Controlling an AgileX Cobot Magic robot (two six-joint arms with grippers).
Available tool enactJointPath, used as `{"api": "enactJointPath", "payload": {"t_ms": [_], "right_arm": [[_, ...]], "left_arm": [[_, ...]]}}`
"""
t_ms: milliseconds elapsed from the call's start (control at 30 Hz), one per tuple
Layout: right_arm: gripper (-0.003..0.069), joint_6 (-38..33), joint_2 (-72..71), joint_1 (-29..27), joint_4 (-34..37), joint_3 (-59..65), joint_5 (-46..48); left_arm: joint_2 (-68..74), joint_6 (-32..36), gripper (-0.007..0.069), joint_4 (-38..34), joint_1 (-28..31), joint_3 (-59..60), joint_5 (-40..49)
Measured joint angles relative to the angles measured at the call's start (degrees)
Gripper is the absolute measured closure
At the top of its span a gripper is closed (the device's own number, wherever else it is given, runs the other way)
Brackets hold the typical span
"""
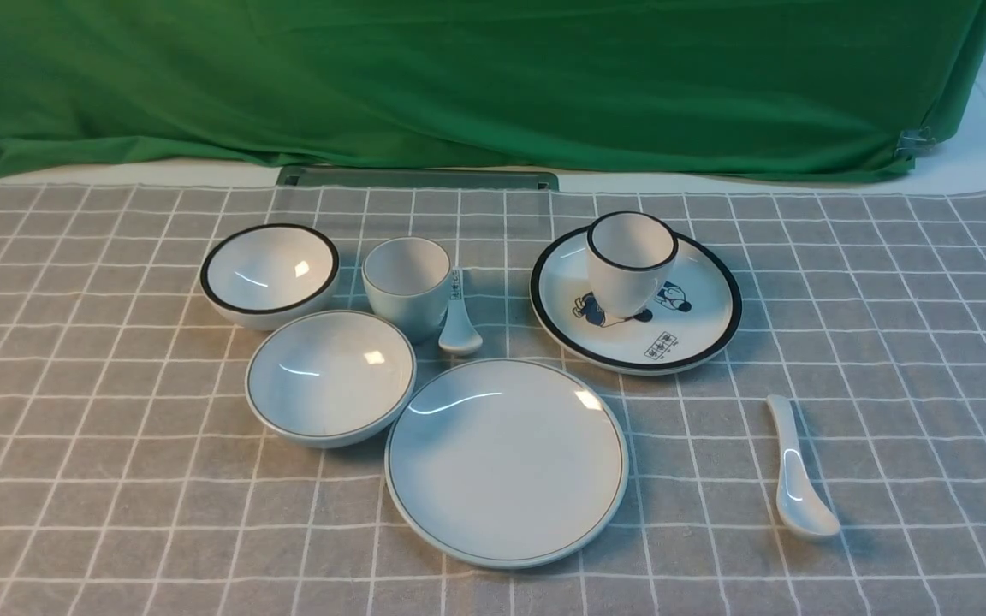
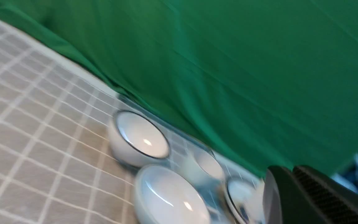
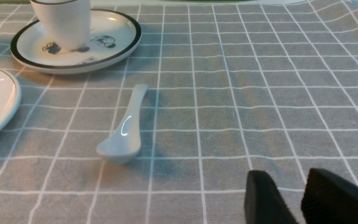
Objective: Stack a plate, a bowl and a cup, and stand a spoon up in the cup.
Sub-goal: Use the left arm to grab a blue rice bowl
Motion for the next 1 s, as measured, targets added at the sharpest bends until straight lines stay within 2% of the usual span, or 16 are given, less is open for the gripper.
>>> {"api": "enactJointPath", "payload": {"t_ms": [167, 300, 467, 633, 700, 967, 1000], "right_arm": [[0.0418, 0.0, -0.02, 0.0, 0.0, 0.0, 0.0], [0.0418, 0.0, -0.02, 0.0, 0.0, 0.0, 0.0], [0.0418, 0.0, -0.02, 0.0, 0.0, 0.0, 0.0], [0.0418, 0.0, -0.02, 0.0, 0.0, 0.0, -1.14], [0.0418, 2.61, -0.02, 0.0, 1.44, 0.0, -5.07], [0.0419, 26.99, -0.02, 0.07, 5.31, 0.0, -17.57], [0.0425, 27.7, -0.02, 0.33, 5.35, 0.0, -17.37]], "left_arm": [[16.0, 9.89, 0.0607, 3.26, -2.14, -14.41, 16.02], [31.95, 10.37, 0.0607, 11.82, -7.71, -24.83, 25.84], [46.54, 7.86, 0.0607, 18.06, -15.18, -31.6, 28.24], [55.76, 7.68, 0.0607, 19.29, -18.0, -34.9, 27.63], [59.31, 7.61, 0.0607, 19.57, -18.22, -36.52, 27.63], [64.9, 7.91, 0.0607, 24.38, -18.22, -39.85, 26.85], [65.95, 8.2, 0.0607, 25.54, -18.22, -40.38, 26.85]]}}
